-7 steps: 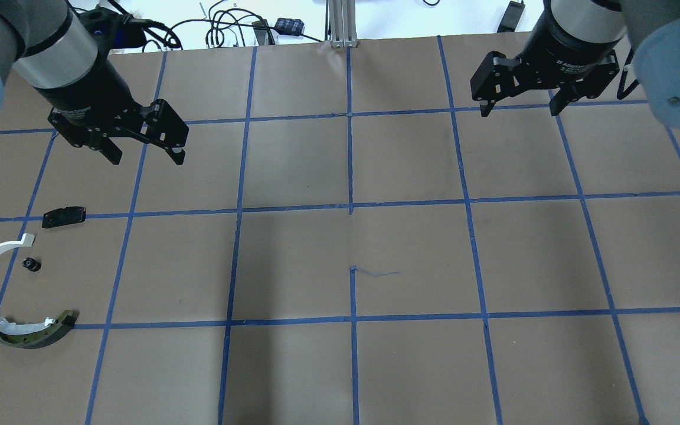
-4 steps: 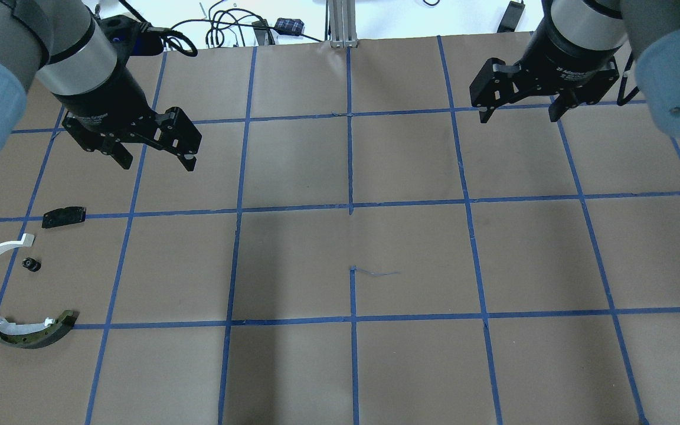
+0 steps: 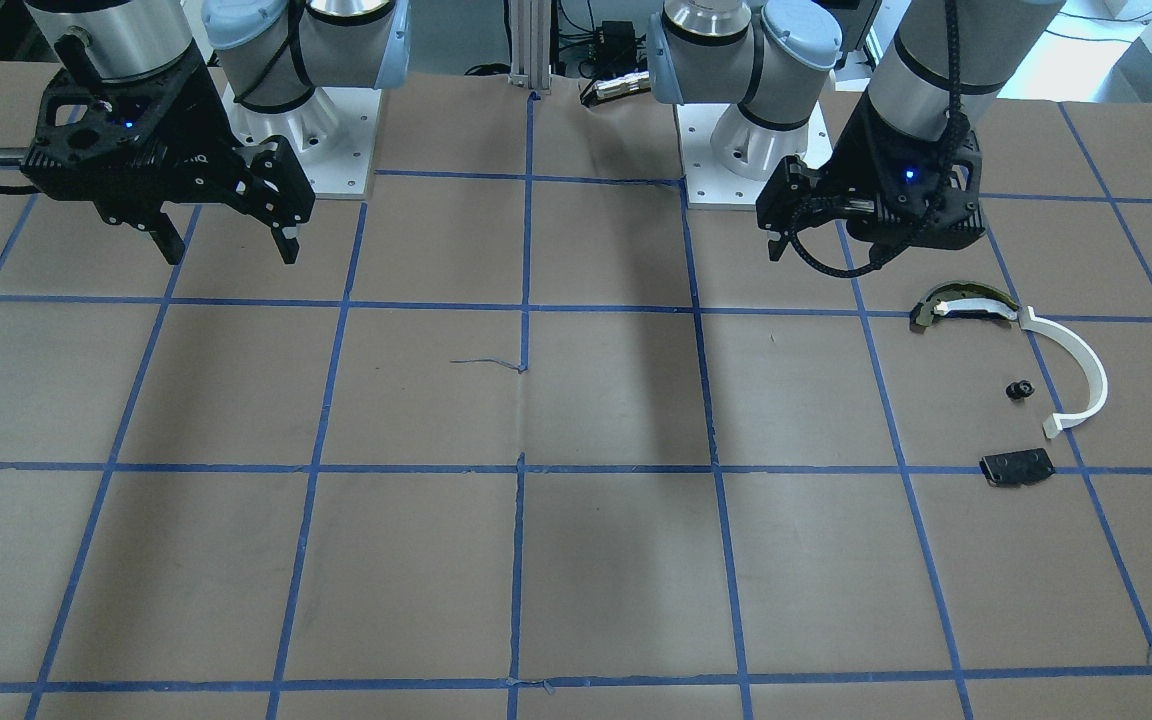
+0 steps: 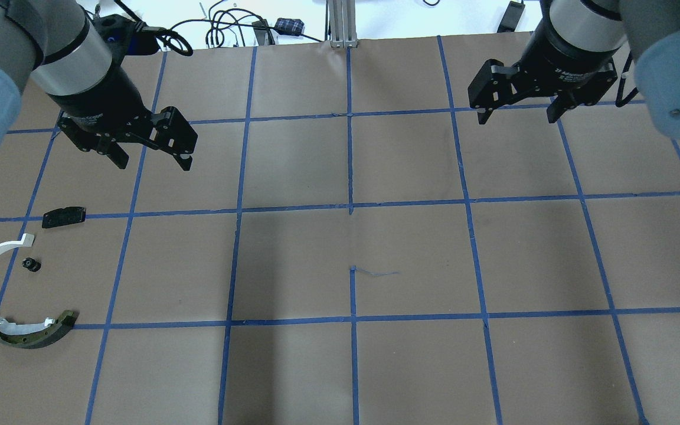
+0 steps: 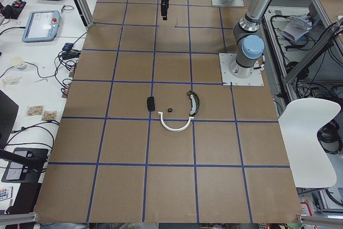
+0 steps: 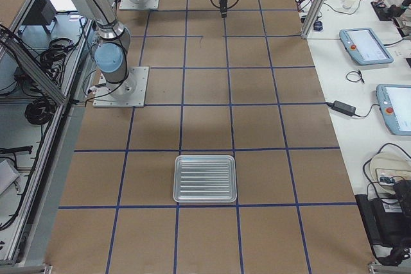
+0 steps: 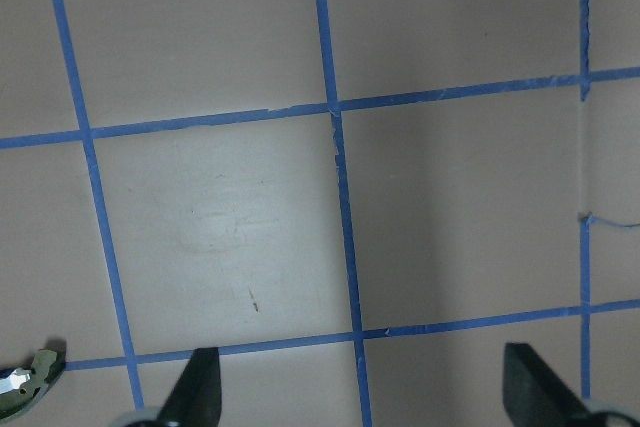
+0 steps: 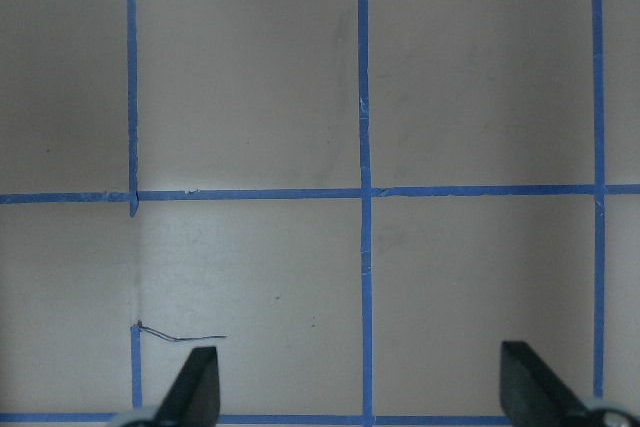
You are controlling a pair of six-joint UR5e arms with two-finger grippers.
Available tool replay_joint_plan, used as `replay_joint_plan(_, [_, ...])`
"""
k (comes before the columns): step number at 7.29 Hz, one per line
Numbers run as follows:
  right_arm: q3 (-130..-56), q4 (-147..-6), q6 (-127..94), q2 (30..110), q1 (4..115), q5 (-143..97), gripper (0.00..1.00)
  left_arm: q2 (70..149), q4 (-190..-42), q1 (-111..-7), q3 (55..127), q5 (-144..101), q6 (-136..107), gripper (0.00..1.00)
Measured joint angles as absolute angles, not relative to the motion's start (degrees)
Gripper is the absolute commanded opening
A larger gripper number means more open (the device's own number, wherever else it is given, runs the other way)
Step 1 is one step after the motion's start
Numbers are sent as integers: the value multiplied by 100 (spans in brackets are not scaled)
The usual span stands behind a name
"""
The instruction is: Place bearing gear from tray to pile
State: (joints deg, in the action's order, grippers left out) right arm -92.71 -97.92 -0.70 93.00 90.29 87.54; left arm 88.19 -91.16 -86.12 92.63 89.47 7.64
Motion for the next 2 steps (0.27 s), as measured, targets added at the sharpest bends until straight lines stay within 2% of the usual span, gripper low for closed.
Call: replay_joint_plan(2, [-9279, -9791, -70, 9309, 9076, 8754, 100, 8814, -9126, -8567, 9263, 8961, 716, 100])
